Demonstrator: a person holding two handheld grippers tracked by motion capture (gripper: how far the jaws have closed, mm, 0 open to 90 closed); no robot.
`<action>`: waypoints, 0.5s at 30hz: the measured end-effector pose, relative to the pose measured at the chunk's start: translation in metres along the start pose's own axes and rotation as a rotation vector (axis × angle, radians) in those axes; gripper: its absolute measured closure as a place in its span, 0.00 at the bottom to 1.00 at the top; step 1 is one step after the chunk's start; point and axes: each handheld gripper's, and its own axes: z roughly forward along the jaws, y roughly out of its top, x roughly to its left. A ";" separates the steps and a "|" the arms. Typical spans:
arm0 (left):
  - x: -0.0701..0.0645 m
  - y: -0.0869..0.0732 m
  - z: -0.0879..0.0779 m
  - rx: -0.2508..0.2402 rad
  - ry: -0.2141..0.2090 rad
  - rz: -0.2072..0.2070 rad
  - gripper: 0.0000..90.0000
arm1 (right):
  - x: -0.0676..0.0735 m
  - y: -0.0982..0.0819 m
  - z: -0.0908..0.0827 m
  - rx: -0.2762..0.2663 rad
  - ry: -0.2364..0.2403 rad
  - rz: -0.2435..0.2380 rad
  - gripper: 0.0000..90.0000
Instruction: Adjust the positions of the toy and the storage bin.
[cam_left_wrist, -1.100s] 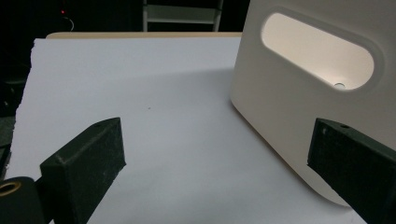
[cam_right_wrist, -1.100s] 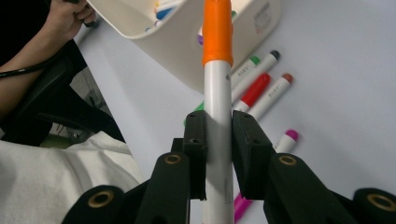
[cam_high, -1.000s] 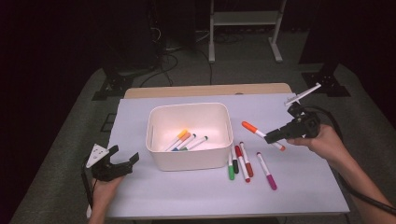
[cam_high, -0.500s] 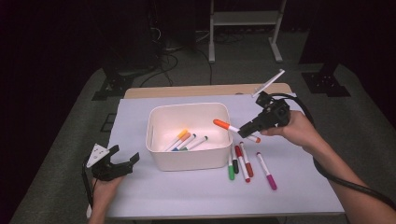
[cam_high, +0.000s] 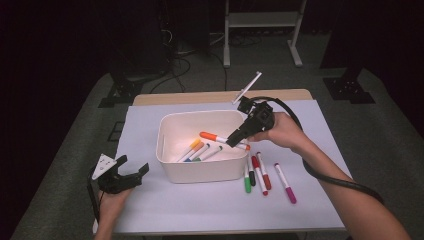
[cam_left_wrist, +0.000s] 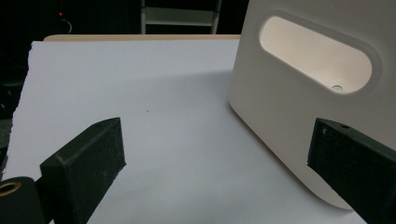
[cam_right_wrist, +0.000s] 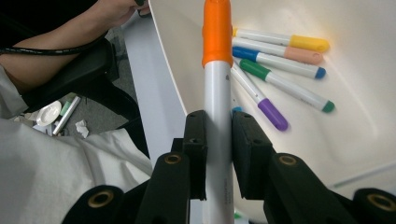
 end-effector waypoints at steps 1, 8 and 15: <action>0.000 0.000 0.000 0.000 -0.001 0.000 0.03 | 0.000 0.003 0.004 0.008 0.004 -0.005 0.84; 0.000 0.000 -0.001 -0.007 0.000 0.000 0.03 | -0.004 0.020 0.034 0.049 0.018 -0.026 0.84; 0.000 0.000 -0.001 -0.008 0.000 -0.001 0.03 | -0.010 0.030 0.061 0.083 0.030 -0.035 0.84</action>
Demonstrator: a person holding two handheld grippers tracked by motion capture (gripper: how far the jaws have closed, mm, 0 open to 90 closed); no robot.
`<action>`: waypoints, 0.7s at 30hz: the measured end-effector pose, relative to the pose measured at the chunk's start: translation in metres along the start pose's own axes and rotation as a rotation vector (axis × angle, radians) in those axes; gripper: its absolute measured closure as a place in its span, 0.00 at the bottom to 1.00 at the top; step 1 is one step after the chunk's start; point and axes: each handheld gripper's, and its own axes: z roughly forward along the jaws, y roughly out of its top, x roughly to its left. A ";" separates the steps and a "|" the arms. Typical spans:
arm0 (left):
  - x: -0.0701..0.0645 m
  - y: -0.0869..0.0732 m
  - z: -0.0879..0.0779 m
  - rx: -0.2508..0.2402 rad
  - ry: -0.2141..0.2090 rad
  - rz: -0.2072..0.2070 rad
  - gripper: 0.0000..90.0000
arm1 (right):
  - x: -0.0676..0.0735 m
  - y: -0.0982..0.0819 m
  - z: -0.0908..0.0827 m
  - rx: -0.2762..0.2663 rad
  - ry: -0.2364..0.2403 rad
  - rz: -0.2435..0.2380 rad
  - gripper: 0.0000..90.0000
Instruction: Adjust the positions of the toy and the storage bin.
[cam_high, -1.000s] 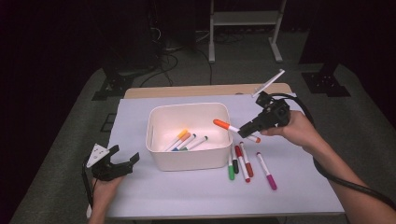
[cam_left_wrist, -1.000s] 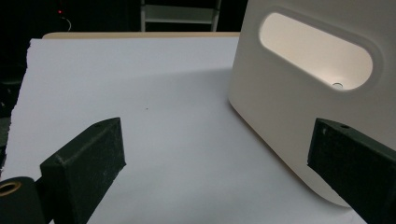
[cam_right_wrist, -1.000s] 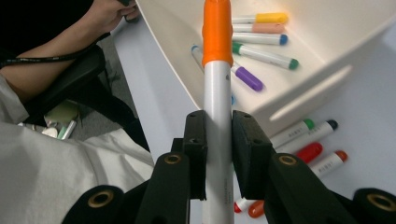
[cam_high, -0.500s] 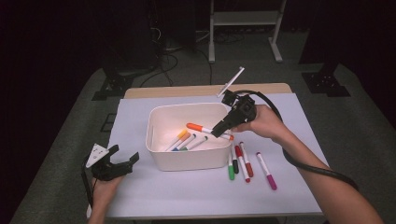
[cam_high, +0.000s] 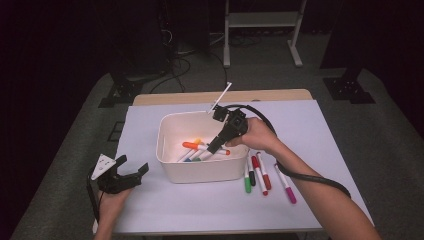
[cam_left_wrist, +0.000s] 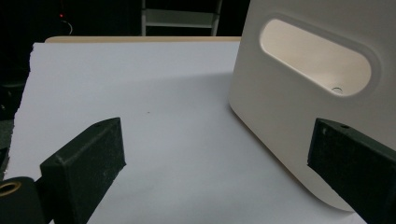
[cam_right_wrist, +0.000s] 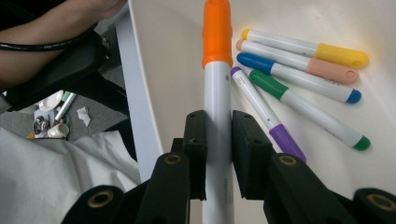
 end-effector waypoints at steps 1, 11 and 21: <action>0.000 0.000 0.000 0.000 0.000 0.000 0.03 | -0.001 0.001 0.003 0.004 0.002 0.000 0.84; 0.000 0.000 -0.001 0.002 0.000 0.001 0.03 | -0.004 0.010 0.022 0.019 -0.015 0.006 0.75; -0.001 0.000 0.000 0.003 -0.001 -0.001 0.03 | -0.001 -0.009 0.000 -0.049 -0.041 0.027 0.70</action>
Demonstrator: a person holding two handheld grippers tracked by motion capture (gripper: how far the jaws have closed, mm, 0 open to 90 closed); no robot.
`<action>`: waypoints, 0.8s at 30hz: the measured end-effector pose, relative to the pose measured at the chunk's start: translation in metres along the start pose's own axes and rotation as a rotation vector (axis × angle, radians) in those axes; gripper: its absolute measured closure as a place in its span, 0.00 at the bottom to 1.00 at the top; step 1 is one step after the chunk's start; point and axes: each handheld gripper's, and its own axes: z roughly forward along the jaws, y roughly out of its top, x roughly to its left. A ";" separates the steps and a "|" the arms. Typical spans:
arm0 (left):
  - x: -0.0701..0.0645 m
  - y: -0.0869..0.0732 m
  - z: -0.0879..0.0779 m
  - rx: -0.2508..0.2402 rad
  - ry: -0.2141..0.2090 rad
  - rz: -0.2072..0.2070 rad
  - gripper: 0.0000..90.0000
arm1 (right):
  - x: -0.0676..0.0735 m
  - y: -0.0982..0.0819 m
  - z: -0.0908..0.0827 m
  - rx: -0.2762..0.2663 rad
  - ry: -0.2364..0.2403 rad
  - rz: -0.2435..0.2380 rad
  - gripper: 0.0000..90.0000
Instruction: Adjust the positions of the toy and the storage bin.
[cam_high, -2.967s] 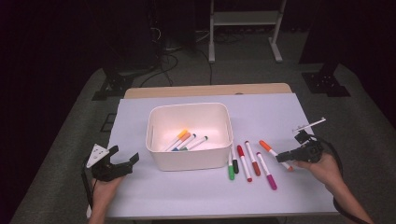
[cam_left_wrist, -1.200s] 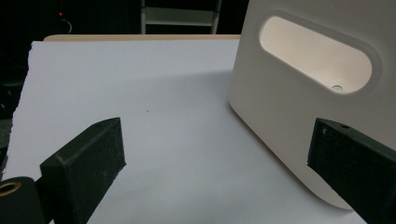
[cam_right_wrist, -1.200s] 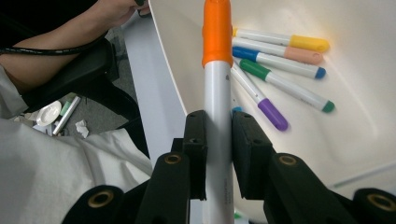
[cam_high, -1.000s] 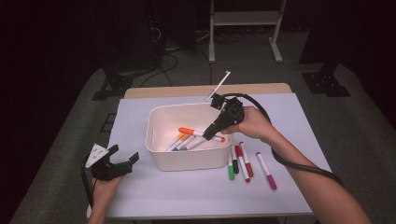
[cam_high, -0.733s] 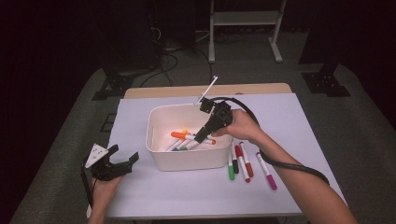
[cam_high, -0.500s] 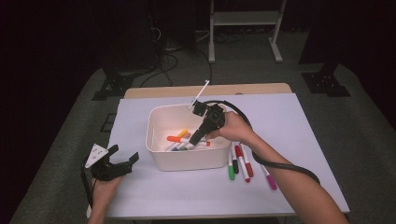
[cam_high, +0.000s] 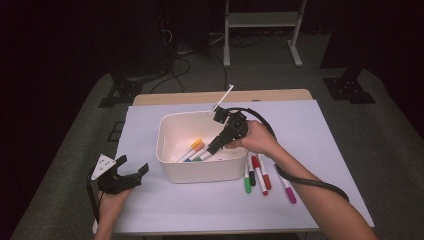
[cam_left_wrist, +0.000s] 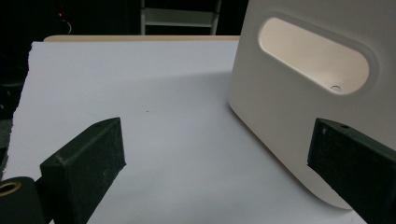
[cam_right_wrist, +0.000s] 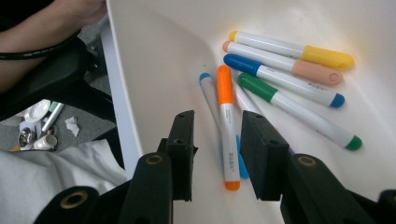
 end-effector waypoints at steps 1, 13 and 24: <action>0.000 0.000 0.000 -0.001 0.000 -0.004 0.03 | 0.001 -0.004 -0.005 -0.011 -0.004 0.006 0.68; 0.001 0.000 -0.001 0.002 0.000 -0.010 0.03 | 0.012 -0.041 -0.059 -0.111 -0.078 0.033 0.57; 0.001 -0.001 -0.001 0.011 0.002 -0.012 0.03 | 0.004 -0.097 -0.086 -0.152 -0.150 0.113 0.50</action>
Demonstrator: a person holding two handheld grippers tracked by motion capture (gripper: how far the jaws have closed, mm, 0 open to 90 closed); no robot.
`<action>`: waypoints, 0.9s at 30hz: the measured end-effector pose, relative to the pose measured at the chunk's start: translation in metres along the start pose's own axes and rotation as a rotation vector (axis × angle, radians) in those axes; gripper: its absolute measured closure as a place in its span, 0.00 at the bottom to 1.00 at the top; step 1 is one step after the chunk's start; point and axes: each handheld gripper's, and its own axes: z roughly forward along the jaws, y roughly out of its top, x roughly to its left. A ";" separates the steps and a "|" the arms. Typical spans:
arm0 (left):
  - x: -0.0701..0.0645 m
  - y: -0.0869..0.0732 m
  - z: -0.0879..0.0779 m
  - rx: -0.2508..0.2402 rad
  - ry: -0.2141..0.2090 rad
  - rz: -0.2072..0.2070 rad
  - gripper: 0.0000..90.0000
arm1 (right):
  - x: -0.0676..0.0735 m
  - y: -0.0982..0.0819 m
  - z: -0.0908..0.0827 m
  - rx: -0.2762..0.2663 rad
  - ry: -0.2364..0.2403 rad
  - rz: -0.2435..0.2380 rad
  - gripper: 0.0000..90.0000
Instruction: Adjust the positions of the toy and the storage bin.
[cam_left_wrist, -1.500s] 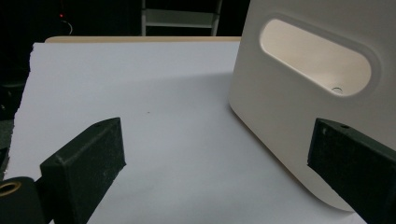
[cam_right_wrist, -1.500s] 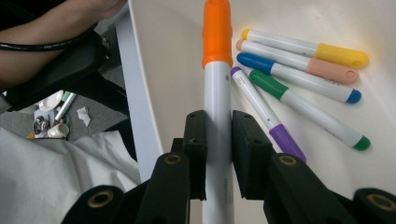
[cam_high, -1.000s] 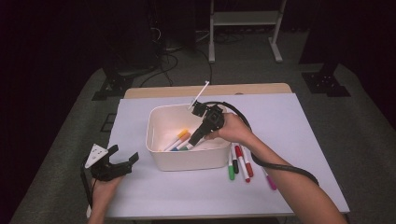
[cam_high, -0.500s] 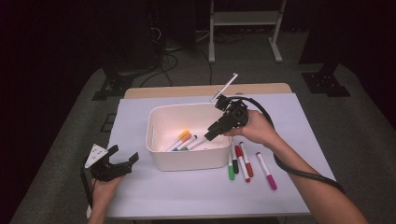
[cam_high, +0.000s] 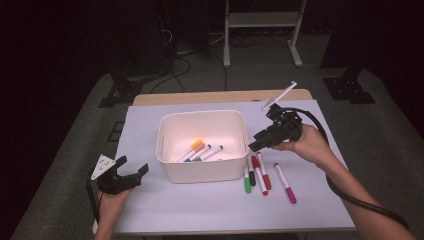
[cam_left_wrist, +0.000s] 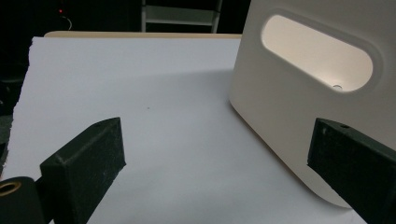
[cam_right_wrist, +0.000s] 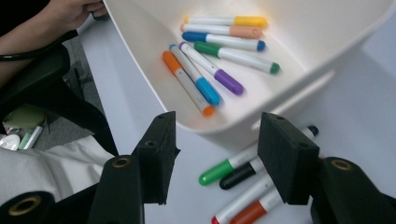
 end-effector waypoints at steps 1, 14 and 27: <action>0.000 0.000 0.000 0.000 0.000 0.000 0.03 | -0.002 -0.005 -0.002 -0.005 -0.003 0.009 0.50; -0.001 0.000 -0.001 0.000 0.004 0.001 0.03 | -0.036 -0.077 0.006 -0.036 -0.027 0.137 0.49; -0.001 0.000 -0.001 0.002 0.007 0.004 0.03 | -0.063 -0.138 0.039 0.016 -0.090 0.258 0.53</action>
